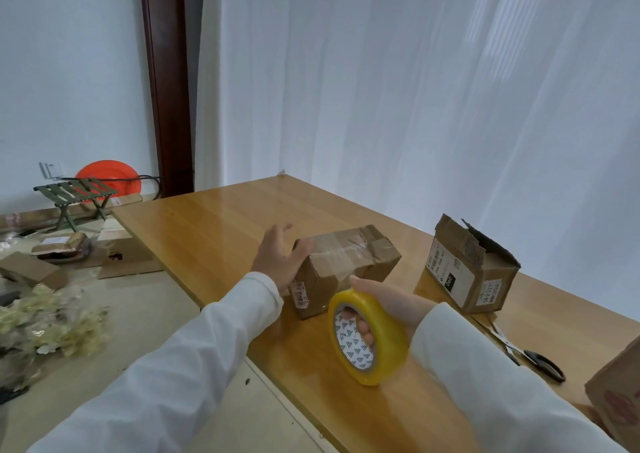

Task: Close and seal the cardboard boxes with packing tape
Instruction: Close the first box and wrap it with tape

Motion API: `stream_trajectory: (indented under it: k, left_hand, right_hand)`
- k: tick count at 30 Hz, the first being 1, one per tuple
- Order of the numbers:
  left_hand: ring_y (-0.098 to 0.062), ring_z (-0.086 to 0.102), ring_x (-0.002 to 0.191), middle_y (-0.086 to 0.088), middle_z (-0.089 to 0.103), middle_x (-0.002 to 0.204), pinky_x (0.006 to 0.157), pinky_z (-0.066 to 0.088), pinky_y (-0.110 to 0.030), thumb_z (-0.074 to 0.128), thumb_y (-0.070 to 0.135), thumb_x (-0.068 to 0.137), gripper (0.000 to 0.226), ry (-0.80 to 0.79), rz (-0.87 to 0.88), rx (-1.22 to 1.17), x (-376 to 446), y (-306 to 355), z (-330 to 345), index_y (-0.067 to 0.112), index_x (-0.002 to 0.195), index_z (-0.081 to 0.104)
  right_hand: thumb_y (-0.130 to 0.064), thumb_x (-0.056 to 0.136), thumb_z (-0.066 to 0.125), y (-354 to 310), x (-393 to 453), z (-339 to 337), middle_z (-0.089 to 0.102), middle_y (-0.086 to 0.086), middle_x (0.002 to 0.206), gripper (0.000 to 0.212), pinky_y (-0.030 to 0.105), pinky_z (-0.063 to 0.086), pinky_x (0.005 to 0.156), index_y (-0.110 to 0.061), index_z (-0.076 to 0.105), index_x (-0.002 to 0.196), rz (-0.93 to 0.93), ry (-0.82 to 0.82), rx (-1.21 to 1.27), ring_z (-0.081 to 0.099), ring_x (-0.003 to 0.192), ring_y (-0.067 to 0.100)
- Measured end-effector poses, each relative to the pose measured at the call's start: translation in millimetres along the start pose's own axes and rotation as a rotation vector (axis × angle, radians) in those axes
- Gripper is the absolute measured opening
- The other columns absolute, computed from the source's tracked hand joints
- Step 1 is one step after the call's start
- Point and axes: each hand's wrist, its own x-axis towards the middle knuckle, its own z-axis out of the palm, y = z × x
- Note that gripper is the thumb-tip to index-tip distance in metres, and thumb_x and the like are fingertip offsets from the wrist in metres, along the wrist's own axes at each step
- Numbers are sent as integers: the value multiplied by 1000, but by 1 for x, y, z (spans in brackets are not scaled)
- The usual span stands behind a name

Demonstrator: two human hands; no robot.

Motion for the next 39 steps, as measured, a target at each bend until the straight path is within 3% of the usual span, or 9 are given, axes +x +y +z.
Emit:
stream_trajectory:
  k: [3,7,11,17,19,22,27,35,39]
  left_hand:
    - [-6,34,124,15,30,135,100,33,-25,65,64,67,93,-234,229,80,-11,-7,0,31,144,23]
    - [-14,47,115,7,41,129,90,45,-30,52,73,64,87,-116,325,310,-9,-22,5,30,138,36]
    - [-19,49,112,2,46,129,93,45,-35,56,60,82,63,-55,15,169,3,-15,9,28,135,41]
    - [-29,58,95,-9,62,103,93,46,-39,37,71,85,64,-155,-555,-36,24,-39,-2,13,102,58]
    - [-30,56,95,-10,61,98,93,46,-44,36,69,87,57,-82,-488,137,23,-42,2,16,91,58]
    - [-25,40,125,-4,49,130,103,36,-40,50,69,79,72,95,-141,220,12,-39,3,17,129,47]
    - [-17,27,131,2,28,142,106,33,-40,55,79,48,115,-172,210,284,-8,-43,4,27,145,20]
    - [-23,45,116,-4,46,127,97,42,-41,40,84,52,99,-102,-20,248,8,-31,7,26,132,41]
    - [-31,53,112,-8,55,129,100,42,-44,43,96,49,111,-135,-486,-196,29,-27,-2,23,132,44]
  right_hand:
    - [-59,96,34,-2,4,0,57,6,51,61,24,50,49,-6,59,79,3,18,-17,55,42,16]
    - [-62,92,40,2,4,-2,61,8,55,62,26,52,51,-5,63,83,-17,42,10,58,45,18]
    - [-62,87,50,6,3,1,72,17,88,59,33,59,68,-6,68,92,-73,50,107,68,78,26]
    - [-56,92,47,-1,-8,-6,59,6,53,54,23,49,48,-6,65,84,6,57,3,56,44,15]
    - [-57,94,43,-3,-5,-4,60,5,53,56,24,50,50,-7,65,83,9,59,-59,56,45,15]
    - [-56,94,42,-7,0,2,61,6,55,56,25,51,54,-7,64,80,20,55,-88,57,45,15]
    - [-55,96,38,-10,4,8,60,6,51,57,23,51,49,-6,61,77,9,46,-101,57,41,15]
    - [-62,87,50,-2,-4,1,66,9,63,57,29,56,64,-7,65,83,-98,17,14,62,54,18]
    - [-60,87,52,-5,-17,-12,68,6,63,50,30,56,66,-11,64,87,-60,62,-119,65,57,17]
